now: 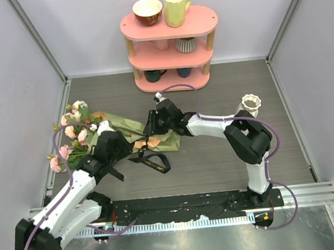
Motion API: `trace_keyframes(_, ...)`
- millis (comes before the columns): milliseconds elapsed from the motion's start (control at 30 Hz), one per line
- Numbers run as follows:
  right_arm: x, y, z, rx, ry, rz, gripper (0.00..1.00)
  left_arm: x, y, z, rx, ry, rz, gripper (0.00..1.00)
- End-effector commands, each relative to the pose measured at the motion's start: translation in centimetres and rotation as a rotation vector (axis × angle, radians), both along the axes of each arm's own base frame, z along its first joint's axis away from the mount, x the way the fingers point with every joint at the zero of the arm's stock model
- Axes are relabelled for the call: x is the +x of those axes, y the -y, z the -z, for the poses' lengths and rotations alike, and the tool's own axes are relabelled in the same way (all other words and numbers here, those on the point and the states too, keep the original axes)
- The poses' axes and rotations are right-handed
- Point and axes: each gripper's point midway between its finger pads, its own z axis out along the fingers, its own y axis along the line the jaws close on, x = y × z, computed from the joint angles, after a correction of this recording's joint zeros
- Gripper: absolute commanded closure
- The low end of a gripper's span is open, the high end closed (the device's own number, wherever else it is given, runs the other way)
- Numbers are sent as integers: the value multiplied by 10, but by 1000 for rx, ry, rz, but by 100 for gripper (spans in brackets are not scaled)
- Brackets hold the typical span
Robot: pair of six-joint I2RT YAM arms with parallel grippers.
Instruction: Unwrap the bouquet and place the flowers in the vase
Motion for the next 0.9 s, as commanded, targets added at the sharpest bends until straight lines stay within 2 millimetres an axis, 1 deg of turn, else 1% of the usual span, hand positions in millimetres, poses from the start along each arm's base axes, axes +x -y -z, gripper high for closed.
trace_keyframes(0,8,-15,-25,110,4,8,61,13,12,-57,-124,192,20,52)
trace_keyframes(33,9,-15,-27,116,3,13,61,13,12,-66,-135,217,19,46)
trace_keyframes(67,9,-16,-23,112,-8,15,62,15,11,-69,-132,228,16,42)
trace_keyframes(100,9,-17,-23,115,-11,14,62,19,7,-76,-123,245,-7,38)
trace_keyframes(167,10,-17,-20,112,-25,24,66,24,3,-70,-96,220,-39,37)
trace_keyframes(200,9,-17,-18,112,-37,33,67,30,3,-73,-92,214,-53,42)
trace_keyframes(233,8,-16,-15,110,-42,37,68,35,1,-64,-74,176,-67,46)
trace_keyframes(300,8,-14,-11,103,-46,48,68,43,0,-60,-67,146,-87,55)
trace_keyframes(333,7,-13,-9,101,-51,50,68,47,-2,-56,-68,129,-97,58)
trace_keyframes(367,6,-12,-6,96,-55,52,68,53,-2,-49,-57,109,-106,62)
trace_keyframes(400,5,-11,-5,89,-52,57,68,55,-4,-46,-50,102,-115,72)
trace_keyframes(500,7,-8,1,65,-47,71,68,63,-16,-31,-24,87,-166,84)
trace_keyframes(533,7,-7,2,60,-45,71,68,65,-19,-27,-17,81,-181,86)
trace_keyframes(567,8,-7,2,59,-45,73,68,64,-24,-16,4,52,-198,94)
trace_keyframes(600,8,-7,3,56,-45,73,68,65,-30,-11,16,36,-220,98)
trace_keyframes(633,9,-6,4,53,-46,78,68,64,-32,-6,23,20,-232,100)
trace_keyframes(667,8,-7,6,51,-49,77,68,63,-34,2,37,-8,-240,100)
trace_keyframes(733,7,-7,7,48,-46,81,68,64,-35,5,33,-8,-249,100)
trace_keyframes(767,6,-7,10,40,-47,80,68,62,-35,10,28,-16,-245,100)
trace_keyframes(867,5,-7,16,26,-51,83,68,61,-31,13,-3,-8,-246,100)
